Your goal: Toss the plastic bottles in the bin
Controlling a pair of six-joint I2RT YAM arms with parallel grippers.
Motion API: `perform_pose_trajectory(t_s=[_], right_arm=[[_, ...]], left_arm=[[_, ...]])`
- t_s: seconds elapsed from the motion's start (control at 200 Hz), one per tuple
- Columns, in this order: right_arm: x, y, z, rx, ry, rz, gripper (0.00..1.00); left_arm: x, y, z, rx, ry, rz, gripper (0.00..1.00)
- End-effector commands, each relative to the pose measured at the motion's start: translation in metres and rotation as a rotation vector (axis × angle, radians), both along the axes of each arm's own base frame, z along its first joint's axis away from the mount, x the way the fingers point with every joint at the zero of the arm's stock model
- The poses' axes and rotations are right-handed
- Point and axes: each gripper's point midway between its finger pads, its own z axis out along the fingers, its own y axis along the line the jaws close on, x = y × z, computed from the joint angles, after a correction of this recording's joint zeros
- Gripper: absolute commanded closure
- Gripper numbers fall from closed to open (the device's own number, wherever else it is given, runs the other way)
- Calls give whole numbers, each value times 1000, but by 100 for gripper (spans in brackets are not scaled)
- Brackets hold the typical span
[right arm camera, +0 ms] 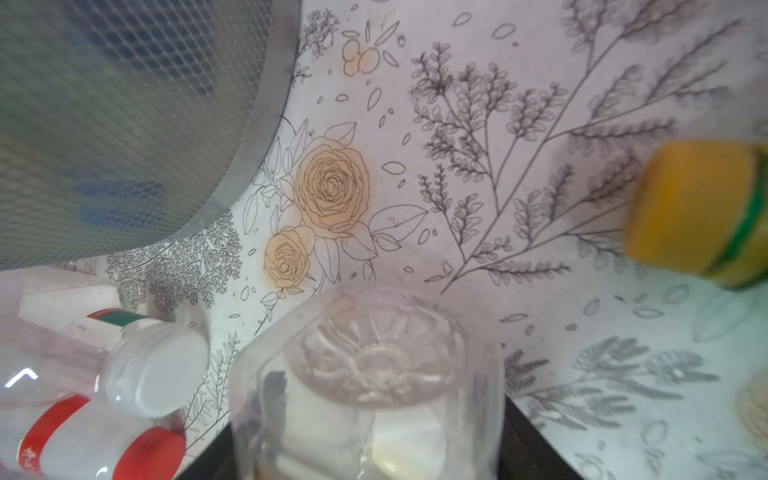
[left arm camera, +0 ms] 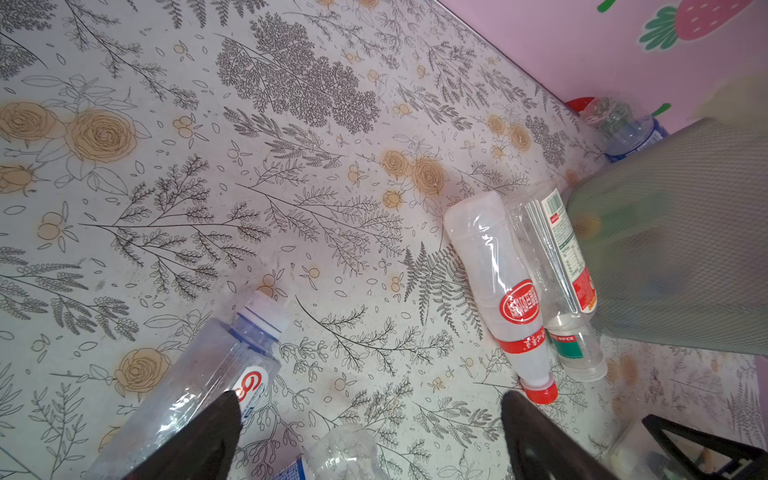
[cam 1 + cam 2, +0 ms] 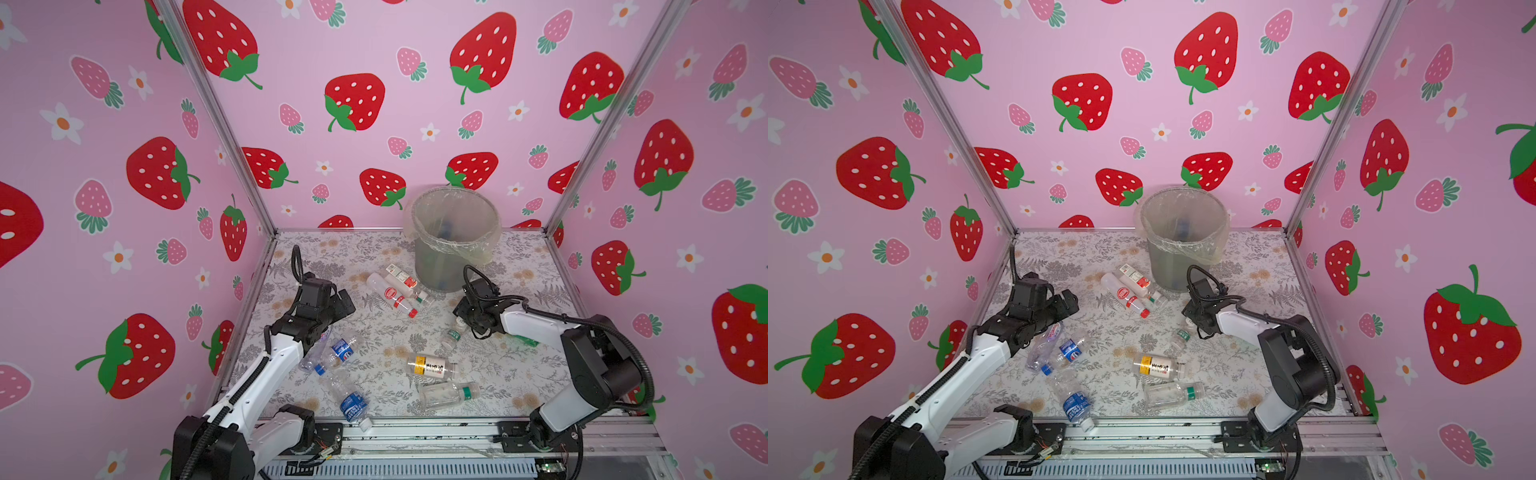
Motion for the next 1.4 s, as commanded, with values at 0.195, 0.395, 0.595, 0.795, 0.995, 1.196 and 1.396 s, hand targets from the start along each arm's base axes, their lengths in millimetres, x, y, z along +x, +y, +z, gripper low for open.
perform_pose_trajectory(t_s=[0.195, 0.395, 0.595, 0.795, 0.995, 1.196, 1.396], right_arm=[[-1, -47, 90, -59, -280, -95, 38], [-16, -74, 160, -127, -513, -48, 39], [-30, -84, 224, -157, -724, 25, 40], [-38, -78, 258, -167, -870, 113, 40], [-38, -70, 291, -179, -983, 173, 39], [-21, -58, 335, -190, -1035, 178, 38], [19, -32, 385, -232, -1088, 193, 36]], left_arm=[[1, 2, 5, -1, -7, 6, 1], [3, 2, 5, 1, -6, 7, 1], [4, 2, 3, 1, -2, 6, 1], [4, 2, 4, -5, -3, 12, 1], [3, 2, 3, -4, 1, 11, 1], [3, 1, 4, -16, -3, 15, 1], [1, 0, 7, -35, -10, 17, 1]])
